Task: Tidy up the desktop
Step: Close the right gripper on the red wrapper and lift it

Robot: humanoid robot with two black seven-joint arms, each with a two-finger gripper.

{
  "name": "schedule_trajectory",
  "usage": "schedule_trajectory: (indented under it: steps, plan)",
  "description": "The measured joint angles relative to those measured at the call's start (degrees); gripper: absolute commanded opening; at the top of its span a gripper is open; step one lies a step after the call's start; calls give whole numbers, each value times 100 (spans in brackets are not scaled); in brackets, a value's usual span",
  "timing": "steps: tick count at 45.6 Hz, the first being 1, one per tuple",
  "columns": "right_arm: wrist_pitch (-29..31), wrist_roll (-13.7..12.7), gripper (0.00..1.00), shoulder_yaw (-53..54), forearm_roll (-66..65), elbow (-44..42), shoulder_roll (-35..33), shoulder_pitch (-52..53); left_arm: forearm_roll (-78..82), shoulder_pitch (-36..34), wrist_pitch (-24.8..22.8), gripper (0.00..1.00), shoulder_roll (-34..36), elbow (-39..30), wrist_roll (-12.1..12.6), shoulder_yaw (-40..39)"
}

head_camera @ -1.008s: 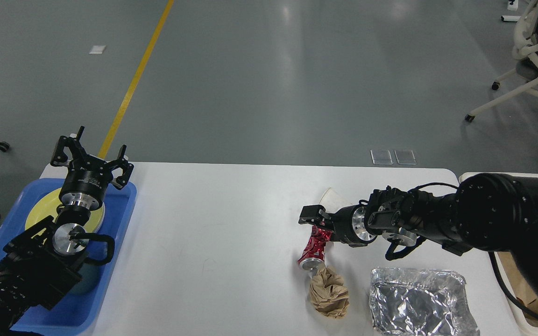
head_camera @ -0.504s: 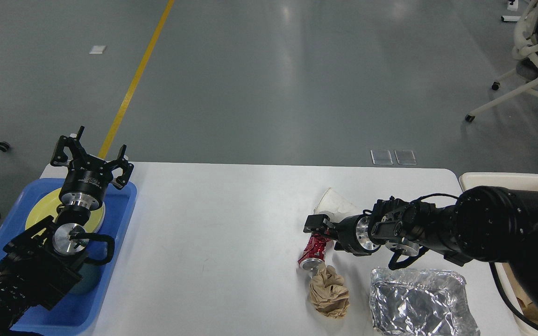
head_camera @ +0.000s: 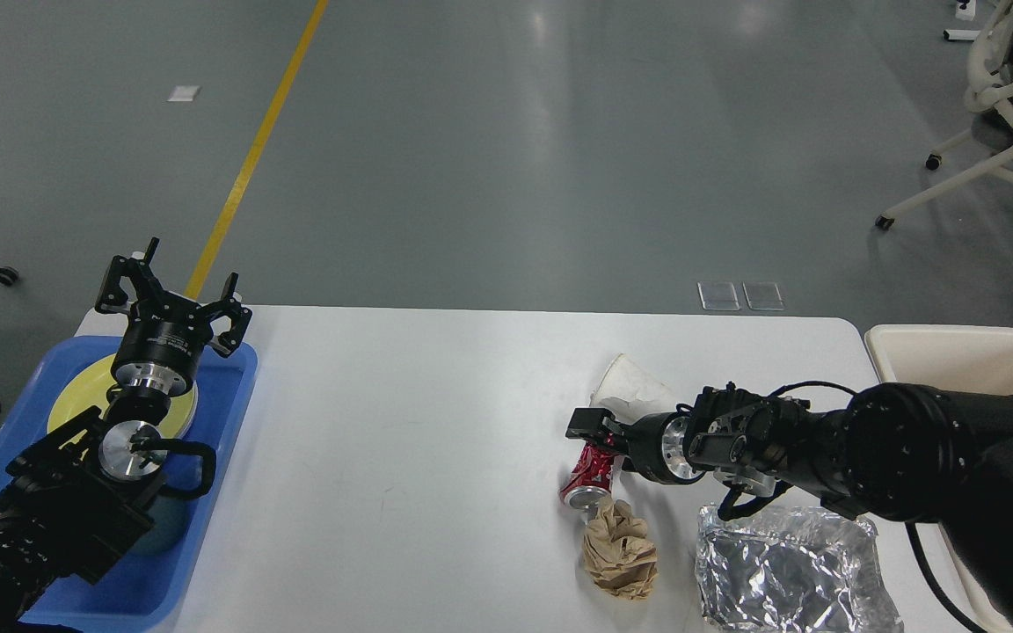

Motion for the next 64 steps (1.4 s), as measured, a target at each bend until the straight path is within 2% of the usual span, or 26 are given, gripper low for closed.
schedule_trajectory:
  steps: [5, 11, 17, 24, 29, 31, 54, 64]
  plan:
    - [-29, 2, 100, 7, 0, -21, 36, -68, 0, 0, 0, 97, 0, 0, 0, 0]
    - [-38, 7, 92, 17, 5, -28, 52, -82, 0, 0, 0, 97, 0, 0, 0, 0]
    - [-118, 8, 68, 75, 10, -28, 65, -83, 0, 0, 0, 97, 0, 0, 0, 0]
    - [-125, 8, 28, 91, 7, -9, 85, -82, 0, 0, 0, 97, 0, 0, 0, 0]
    - [-67, 8, 3, 96, -2, 22, 92, -71, 0, 0, 0, 97, 0, 0, 0, 0]
    - [-47, 8, 0, 99, -3, 46, 98, -68, 0, 0, 0, 97, 0, 0, 0, 0]
    - [220, 9, 0, 101, 3, 76, 187, 27, 0, 0, 0, 97, 0, 0, 0, 0]
    - [406, 9, 0, 132, 10, 329, 187, 474, 0, 0, 0, 97, 0, 0, 0, 0]
